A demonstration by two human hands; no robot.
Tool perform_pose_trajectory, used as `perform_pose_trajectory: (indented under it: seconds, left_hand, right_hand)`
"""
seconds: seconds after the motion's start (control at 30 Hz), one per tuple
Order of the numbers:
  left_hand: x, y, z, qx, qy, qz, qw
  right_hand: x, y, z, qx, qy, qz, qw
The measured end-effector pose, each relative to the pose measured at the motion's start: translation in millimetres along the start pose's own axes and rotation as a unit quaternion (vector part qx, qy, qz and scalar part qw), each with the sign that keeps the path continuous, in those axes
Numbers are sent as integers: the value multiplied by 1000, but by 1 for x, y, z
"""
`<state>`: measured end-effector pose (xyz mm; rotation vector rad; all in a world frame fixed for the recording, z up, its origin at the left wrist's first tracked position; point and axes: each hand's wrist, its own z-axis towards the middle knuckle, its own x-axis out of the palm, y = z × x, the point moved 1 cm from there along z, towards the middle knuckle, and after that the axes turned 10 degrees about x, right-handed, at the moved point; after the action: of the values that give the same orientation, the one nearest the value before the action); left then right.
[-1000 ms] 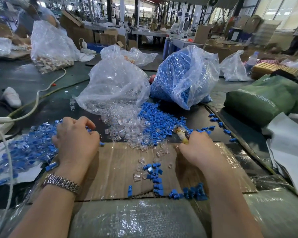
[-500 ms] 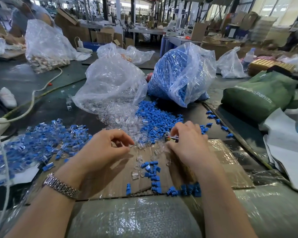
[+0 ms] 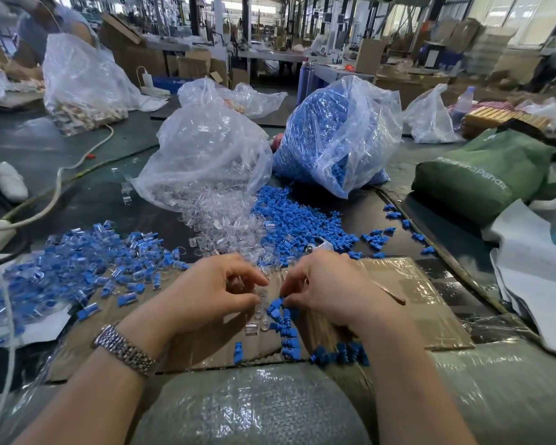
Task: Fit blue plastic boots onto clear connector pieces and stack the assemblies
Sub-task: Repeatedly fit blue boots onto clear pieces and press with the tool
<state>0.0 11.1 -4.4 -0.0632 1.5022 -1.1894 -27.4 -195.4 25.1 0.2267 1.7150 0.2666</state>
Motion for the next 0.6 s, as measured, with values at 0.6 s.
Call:
perform_pose_trajectory:
  seconds: [0.6]
  left_hand:
    - [5, -4, 2, -18, -29, 17, 999]
  right_hand:
    - [1, -10, 6, -12, -115, 226, 967]
